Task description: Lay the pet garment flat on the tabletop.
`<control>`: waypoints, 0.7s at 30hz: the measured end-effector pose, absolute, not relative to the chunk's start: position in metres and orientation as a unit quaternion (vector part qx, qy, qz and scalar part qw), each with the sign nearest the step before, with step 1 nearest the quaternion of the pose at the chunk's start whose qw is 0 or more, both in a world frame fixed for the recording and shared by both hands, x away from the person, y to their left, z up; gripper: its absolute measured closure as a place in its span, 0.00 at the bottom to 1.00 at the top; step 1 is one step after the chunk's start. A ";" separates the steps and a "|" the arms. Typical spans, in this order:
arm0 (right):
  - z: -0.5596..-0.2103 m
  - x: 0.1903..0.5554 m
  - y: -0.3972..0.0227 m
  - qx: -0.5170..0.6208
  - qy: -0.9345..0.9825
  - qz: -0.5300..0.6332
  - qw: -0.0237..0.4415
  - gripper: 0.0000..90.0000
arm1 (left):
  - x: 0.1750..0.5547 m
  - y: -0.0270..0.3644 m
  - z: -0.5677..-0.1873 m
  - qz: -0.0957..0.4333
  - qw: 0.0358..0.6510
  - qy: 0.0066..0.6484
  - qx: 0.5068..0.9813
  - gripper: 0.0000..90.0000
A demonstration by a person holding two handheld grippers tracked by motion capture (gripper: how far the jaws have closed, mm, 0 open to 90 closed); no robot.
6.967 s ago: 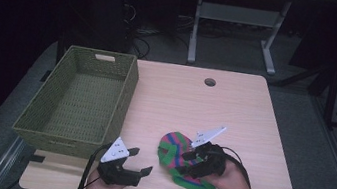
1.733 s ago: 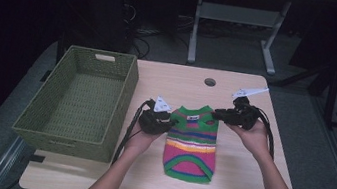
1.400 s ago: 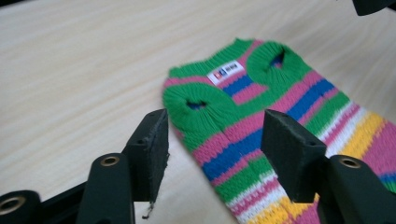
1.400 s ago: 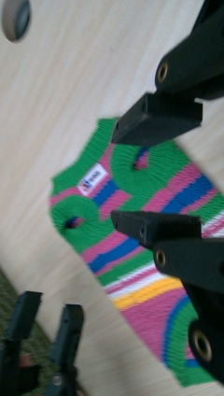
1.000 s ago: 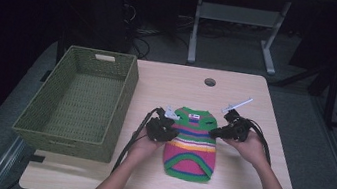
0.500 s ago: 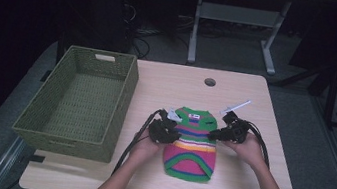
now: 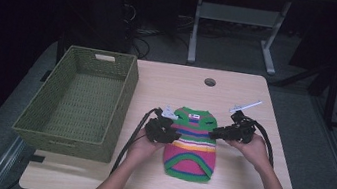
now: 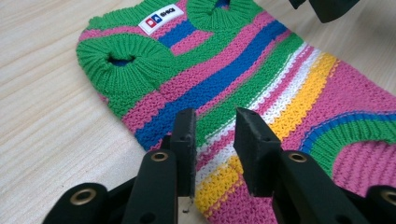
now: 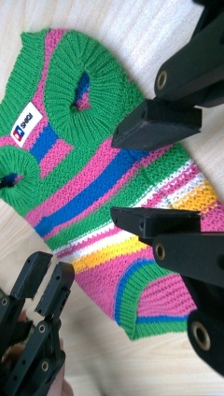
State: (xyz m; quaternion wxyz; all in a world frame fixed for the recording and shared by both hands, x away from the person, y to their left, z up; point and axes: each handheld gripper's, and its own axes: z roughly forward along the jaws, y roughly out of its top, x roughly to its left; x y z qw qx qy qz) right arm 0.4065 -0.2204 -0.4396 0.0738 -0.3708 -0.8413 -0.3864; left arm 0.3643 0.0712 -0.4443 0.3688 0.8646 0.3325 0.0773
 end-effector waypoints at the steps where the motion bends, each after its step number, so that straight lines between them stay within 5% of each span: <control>1: -0.439 0.406 -0.223 -0.370 -0.839 -0.392 0.075 0.64 | 0.364 0.073 -0.443 0.075 0.374 0.335 0.862 0.74; 21: -0.434 0.394 -0.245 -0.354 -0.831 -0.419 0.095 0.53 | 0.355 0.092 -0.429 0.055 0.408 0.338 0.846 0.61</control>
